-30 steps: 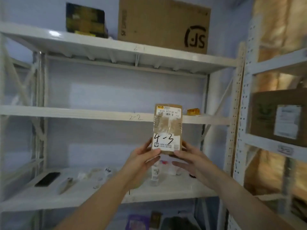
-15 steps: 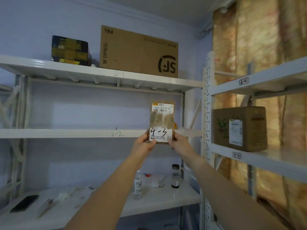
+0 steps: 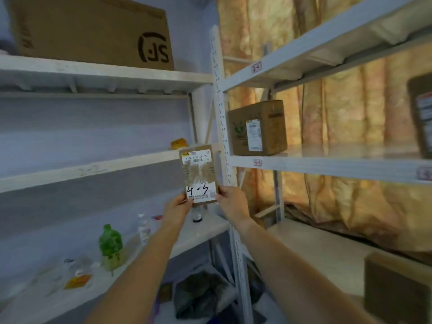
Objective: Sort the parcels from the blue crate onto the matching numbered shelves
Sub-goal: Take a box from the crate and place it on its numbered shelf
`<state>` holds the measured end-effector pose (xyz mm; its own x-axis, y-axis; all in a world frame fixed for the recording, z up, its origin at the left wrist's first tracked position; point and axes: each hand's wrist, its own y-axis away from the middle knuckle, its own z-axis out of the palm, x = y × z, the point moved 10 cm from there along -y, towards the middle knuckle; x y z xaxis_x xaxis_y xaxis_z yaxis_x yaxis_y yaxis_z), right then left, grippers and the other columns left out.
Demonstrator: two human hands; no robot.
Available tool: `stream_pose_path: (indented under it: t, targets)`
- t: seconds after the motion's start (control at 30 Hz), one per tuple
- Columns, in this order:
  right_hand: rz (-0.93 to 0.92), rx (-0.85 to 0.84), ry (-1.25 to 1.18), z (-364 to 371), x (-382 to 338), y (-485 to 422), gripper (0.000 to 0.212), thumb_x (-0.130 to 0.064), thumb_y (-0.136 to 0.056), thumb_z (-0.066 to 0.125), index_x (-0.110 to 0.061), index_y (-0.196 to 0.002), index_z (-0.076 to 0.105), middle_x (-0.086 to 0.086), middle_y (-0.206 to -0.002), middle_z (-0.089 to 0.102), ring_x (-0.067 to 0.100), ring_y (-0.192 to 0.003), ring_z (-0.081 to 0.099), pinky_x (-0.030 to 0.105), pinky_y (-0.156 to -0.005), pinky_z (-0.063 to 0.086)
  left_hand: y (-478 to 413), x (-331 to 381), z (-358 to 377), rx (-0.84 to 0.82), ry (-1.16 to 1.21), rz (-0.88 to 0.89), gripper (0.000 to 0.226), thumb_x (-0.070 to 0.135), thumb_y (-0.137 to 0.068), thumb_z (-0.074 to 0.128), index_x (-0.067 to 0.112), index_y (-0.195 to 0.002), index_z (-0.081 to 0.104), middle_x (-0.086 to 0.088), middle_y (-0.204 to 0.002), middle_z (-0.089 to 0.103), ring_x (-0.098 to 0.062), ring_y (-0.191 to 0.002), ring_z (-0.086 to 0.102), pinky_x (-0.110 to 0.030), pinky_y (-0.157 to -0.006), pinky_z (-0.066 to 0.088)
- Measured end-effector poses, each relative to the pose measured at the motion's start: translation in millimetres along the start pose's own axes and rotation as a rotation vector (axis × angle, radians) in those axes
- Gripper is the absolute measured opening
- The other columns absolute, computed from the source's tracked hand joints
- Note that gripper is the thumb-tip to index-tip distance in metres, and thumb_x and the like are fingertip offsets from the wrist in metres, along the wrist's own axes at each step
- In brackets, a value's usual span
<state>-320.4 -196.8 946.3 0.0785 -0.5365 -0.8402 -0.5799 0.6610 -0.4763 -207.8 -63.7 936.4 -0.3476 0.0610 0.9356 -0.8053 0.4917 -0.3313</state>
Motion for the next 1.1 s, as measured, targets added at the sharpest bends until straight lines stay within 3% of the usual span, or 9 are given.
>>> stream_pose_path:
  t: [0.1, 0.23, 0.33, 0.43, 0.57, 0.63, 0.73, 0.87, 1.1]
  targets:
    - [0.095, 0.117, 0.084, -42.5, 55.4, 30.6, 0.019, -0.018, -0.088, 0.061, -0.018, -0.103, 0.074, -0.001, -0.098, 0.074, 0.014, -0.091, 0.067, 0.028, -0.084, 0.054, 16.5, -34.1, 53.9, -0.15, -0.029, -0.058, 0.038, -0.001, -0.086, 0.06, 0.004, -0.124, 0.059, -0.012, -0.118, 0.065, -0.024, -0.104, 0.06, -0.038, -0.101, 0.046]
    - [0.228, 0.209, 0.219, -108.7, 127.0, 73.7, 0.009, -0.015, -0.077, 0.07, -0.008, -0.079, 0.074, 0.005, -0.074, 0.073, 0.02, -0.072, 0.066, 0.032, -0.067, 0.054, 49.2, -62.8, 134.0, -0.389, -0.133, -0.058, 0.042, 0.0, -0.084, 0.064, 0.005, -0.125, 0.058, -0.01, -0.115, 0.065, -0.019, -0.095, 0.059, -0.034, -0.095, 0.046]
    - [0.314, 0.266, 0.302, -164.5, 151.5, 111.0, 0.017, -0.015, -0.073, 0.077, -0.004, -0.064, 0.068, 0.007, -0.061, 0.061, 0.015, -0.058, 0.05, 0.026, -0.055, 0.04, 76.4, -73.6, 192.1, -0.55, -0.109, -0.092, 0.046, -0.005, -0.083, 0.064, -0.002, -0.128, 0.054, -0.014, -0.118, 0.062, -0.019, -0.098, 0.056, -0.033, -0.094, 0.046]
    - [0.392, 0.319, 0.369, -220.4, 150.3, 147.2, 0.013, -0.022, -0.072, 0.079, -0.01, -0.077, 0.077, 0.007, -0.071, 0.073, 0.021, -0.066, 0.064, 0.035, -0.065, 0.052, 105.7, -73.1, 246.9, -0.706, -0.075, -0.126, 0.046, 0.001, -0.084, 0.064, 0.004, -0.129, 0.055, -0.008, -0.118, 0.062, -0.021, -0.103, 0.056, -0.034, -0.095, 0.047]
    - [0.452, 0.395, 0.476, -285.0, 138.5, 190.8, 0.016, -0.012, -0.072, 0.077, -0.006, -0.086, 0.077, 0.006, -0.074, 0.071, 0.012, -0.06, 0.06, 0.021, -0.061, 0.052, 153.1, -67.4, 307.0, -0.878, 0.027, -0.213, 0.042, 0.006, -0.085, 0.065, 0.006, -0.126, 0.058, -0.007, -0.117, 0.065, -0.023, -0.108, 0.059, -0.034, -0.092, 0.047]
    - [0.473, 0.452, 0.543, -313.5, 135.7, 207.8, 0.016, -0.012, -0.07, 0.077, -0.005, -0.084, 0.077, 0.012, -0.08, 0.073, 0.021, -0.068, 0.064, 0.033, -0.07, 0.055, 178.1, -63.9, 329.6, -0.952, 0.082, -0.239, 0.039, 0.009, -0.087, 0.064, 0.006, -0.125, 0.06, -0.007, -0.112, 0.066, -0.022, -0.103, 0.06, -0.034, -0.089, 0.047]
    - [0.542, 0.5, 0.549, -336.7, 146.1, 231.4, 0.013, -0.011, -0.069, 0.075, -0.005, -0.081, 0.077, 0.018, -0.083, 0.073, 0.031, -0.075, 0.066, 0.047, -0.074, 0.056, 206.8, -64.2, 351.6, -1.021, 0.154, -0.288, 0.03, 0.011, -0.091, 0.058, 0.008, -0.121, 0.062, -0.006, -0.104, 0.067, -0.021, -0.095, 0.061, -0.038, -0.096, 0.047]
    - [0.584, 0.542, 0.467, -334.6, 160.8, 246.6, 0.016, -0.016, -0.069, 0.075, -0.01, -0.083, 0.078, 0.013, -0.079, 0.073, 0.029, -0.077, 0.065, 0.046, -0.079, 0.055, 215.8, -72.5, 364.2, -1.049, 0.222, -0.301, 0.029, 0.016, -0.095, 0.051, 0.017, -0.122, 0.06, 0.0, -0.095, 0.067, -0.016, -0.09, 0.061, -0.038, -0.095, 0.046]
    - [0.669, 0.538, 0.176, -276.1, 228.3, 226.0, 0.022, -0.019, -0.083, 0.058, -0.022, -0.095, 0.076, 0.004, -0.088, 0.075, 0.027, -0.09, 0.068, 0.042, -0.085, 0.056, 176.1, -126.9, 359.9, -0.996, 0.206, -0.375, 0.038, 0.024, -0.1, 0.038, 0.019, -0.137, 0.047, -0.002, -0.118, 0.057, -0.023, -0.123, 0.049, -0.041, -0.105, 0.038]
